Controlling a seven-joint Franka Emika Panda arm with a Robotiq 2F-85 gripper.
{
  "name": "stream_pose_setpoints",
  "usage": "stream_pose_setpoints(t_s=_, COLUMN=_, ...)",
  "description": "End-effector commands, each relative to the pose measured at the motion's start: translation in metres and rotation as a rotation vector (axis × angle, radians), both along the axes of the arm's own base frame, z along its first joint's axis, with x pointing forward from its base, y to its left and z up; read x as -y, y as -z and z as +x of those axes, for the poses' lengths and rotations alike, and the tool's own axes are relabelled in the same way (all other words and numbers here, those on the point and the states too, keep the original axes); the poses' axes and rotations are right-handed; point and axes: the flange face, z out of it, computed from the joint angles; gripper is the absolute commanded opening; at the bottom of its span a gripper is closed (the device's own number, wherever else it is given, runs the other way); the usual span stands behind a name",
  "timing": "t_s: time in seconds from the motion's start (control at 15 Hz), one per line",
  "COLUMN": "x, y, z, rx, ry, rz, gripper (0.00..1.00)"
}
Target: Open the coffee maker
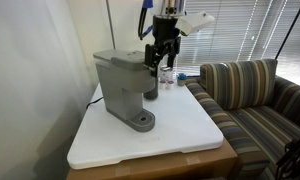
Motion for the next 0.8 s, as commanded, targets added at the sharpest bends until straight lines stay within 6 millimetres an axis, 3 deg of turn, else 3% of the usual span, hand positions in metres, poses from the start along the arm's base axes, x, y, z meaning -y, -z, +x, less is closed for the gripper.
stream_pose_setpoints(t_s=0.0, x=-0.002, y=-0.002, z=0.005, rx=0.006, ry=-0.049, rz=0.037, gripper=0.66)
stream_pose_setpoints(t_s=0.6, x=-0.004, y=-0.013, z=-0.006, rx=0.040, ry=-0.082, rz=0.086, gripper=0.03)
stream_pose_setpoints(t_s=0.73, x=-0.002, y=-0.010, z=-0.005, rx=0.067, ry=-0.077, rz=0.093, gripper=0.00)
